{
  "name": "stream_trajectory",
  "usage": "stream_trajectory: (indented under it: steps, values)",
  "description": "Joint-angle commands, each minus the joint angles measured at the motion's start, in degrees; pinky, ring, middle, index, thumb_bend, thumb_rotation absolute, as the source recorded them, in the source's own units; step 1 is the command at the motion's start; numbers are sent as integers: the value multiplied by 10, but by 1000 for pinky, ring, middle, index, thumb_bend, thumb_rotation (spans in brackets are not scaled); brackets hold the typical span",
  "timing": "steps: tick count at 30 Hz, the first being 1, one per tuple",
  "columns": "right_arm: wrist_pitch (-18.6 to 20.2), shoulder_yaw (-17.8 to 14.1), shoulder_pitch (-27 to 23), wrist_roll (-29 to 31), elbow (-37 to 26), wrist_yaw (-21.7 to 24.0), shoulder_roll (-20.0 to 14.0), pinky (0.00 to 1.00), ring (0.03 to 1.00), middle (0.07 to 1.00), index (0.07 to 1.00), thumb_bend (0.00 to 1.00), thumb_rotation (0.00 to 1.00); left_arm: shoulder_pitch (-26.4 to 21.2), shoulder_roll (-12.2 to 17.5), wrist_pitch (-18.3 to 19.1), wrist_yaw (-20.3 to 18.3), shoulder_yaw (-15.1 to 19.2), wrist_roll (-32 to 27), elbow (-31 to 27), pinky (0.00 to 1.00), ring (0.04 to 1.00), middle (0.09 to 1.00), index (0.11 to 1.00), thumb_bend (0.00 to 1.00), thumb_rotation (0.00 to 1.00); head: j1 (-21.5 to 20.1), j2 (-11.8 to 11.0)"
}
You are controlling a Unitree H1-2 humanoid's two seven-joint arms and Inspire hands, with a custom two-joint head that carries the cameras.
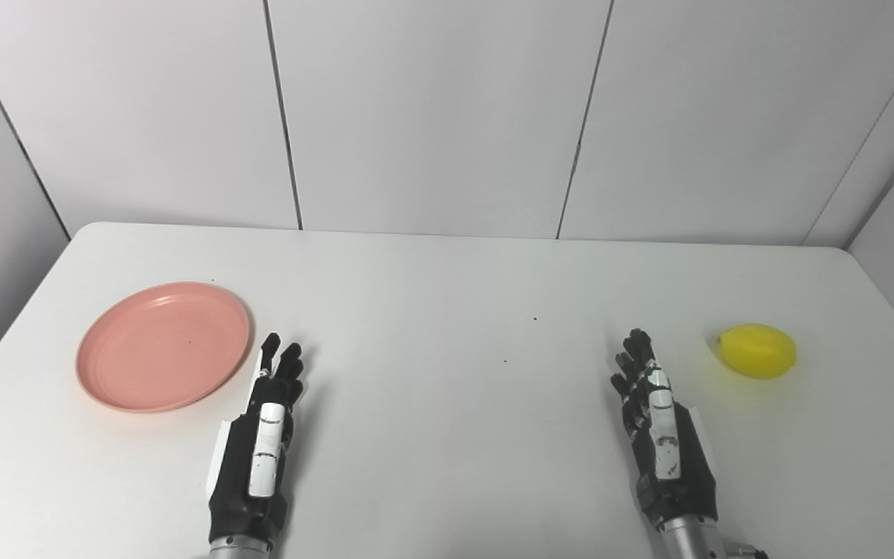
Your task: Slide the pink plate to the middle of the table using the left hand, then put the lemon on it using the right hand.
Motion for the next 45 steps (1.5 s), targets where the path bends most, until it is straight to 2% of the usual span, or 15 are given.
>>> stream_trajectory:
  steps: [1,12,33,37,45]
  values:
    - [-32,-2,18,2,26,1,1,1000,1000,996,977,787,1000,22,4,-27,-6,-1,3,-6,1000,980,965,1000,700,952,0,0]
    - [-34,5,31,-5,12,0,2,1000,1000,1000,985,773,1000,21,2,-9,-6,1,-5,-14,1000,987,970,1000,711,962,-1,1]
    - [-14,7,30,4,13,1,-3,1000,1000,1000,986,773,1000,20,-5,-1,-3,3,-7,-9,1000,983,970,1000,710,950,8,-2]
    - [-15,4,30,8,17,2,-8,1000,1000,998,984,773,1000,20,-11,-2,0,-1,-2,-5,1000,979,964,1000,704,946,36,-10]
    - [-31,-6,29,43,40,26,-30,1000,1000,1000,1000,774,1000,19,-27,-34,12,-19,19,23,1000,978,962,1000,676,954,99,-39]
